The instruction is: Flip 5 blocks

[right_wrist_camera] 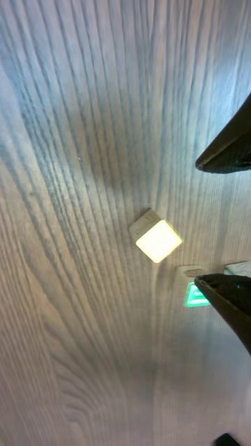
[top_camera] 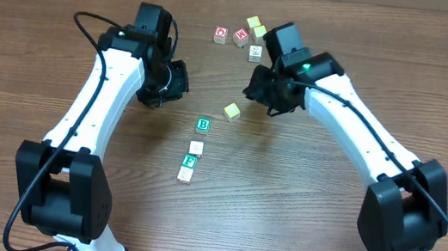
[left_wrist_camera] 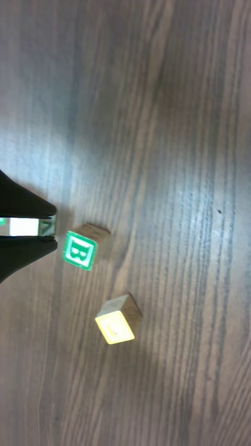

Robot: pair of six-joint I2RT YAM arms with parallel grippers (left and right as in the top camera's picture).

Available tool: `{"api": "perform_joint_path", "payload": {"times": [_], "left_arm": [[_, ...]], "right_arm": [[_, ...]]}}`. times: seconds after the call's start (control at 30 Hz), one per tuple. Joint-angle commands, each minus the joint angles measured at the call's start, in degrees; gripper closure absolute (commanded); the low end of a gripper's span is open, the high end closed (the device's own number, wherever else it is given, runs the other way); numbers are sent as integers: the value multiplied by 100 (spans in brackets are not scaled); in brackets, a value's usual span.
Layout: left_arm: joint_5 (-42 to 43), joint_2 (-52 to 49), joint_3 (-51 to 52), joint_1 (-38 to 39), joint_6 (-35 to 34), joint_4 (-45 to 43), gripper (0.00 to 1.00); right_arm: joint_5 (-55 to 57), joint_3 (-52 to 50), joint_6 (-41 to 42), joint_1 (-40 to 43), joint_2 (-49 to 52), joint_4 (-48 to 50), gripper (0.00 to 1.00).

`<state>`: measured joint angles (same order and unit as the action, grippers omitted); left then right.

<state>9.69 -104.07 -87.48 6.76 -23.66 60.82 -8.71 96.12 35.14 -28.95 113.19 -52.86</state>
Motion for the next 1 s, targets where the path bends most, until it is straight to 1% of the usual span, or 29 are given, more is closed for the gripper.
{"api": "perform_joint_path", "payload": {"times": [0.0,0.1,0.2,0.27,0.33,0.47,0.63,0.83,0.97], "left_arm": [[-282,61,-46,33,140,199,96],[-621,57,236,33,146,85,96],[-664,57,601,33,138,-258,96],[-625,57,734,20,105,-269,96],[-632,57,800,-31,92,-184,96],[-623,57,933,-173,92,-92,96],[-693,57,1268,-210,96,-304,96],[-693,57,1528,-210,94,-575,96],[-664,57,1547,-210,90,-601,96]], "right_arm": [[-160,127,-514,9,-125,-153,50],[-190,33,-518,-87,-2,-33,52],[-188,-17,-518,-348,208,197,69],[-190,-17,-514,-590,389,372,84],[-151,-17,-518,-855,570,619,93],[468,-17,-516,-1316,861,1110,95],[1436,-20,-516,-1727,1086,1818,95],[1829,-50,-496,-1742,1119,2127,95],[1908,-59,-457,-1698,1126,2103,96]]}}
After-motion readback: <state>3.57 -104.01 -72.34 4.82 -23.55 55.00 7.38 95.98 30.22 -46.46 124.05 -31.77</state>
